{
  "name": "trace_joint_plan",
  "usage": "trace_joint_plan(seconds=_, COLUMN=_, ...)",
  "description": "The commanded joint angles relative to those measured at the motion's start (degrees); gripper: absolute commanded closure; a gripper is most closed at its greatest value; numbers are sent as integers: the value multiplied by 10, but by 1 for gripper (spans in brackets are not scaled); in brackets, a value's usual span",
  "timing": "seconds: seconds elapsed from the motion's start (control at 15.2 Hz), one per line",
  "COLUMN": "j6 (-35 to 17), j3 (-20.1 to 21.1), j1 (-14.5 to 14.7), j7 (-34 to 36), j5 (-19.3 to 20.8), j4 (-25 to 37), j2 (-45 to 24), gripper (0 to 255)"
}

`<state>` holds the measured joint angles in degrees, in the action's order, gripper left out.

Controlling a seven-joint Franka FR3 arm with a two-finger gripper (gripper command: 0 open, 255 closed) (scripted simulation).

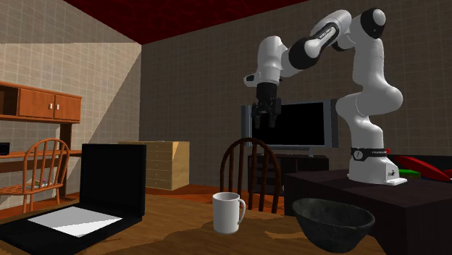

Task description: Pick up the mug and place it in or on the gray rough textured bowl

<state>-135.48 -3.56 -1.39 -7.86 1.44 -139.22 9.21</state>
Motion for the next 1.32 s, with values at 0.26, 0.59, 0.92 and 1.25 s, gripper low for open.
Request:
trace_joint_plan(seconds=0.26, j6=-73, j3=-6, j1=-1, j7=-29, j5=-35, j4=64, j2=-141, gripper=0)
trace_joint_plan(seconds=0.59, j6=-114, j3=0, j1=-11, j7=-58, j5=-69, j4=134, j2=-257, gripper=0)
trace_joint_plan(seconds=0.92, j6=-136, j3=13, j1=-27, j7=-80, j5=-94, j4=223, j2=-372, gripper=0)
trace_joint_plan(seconds=1.25, j6=-140, j3=25, j1=-40, j7=-92, j5=-107, j4=316, j2=-473, gripper=0)
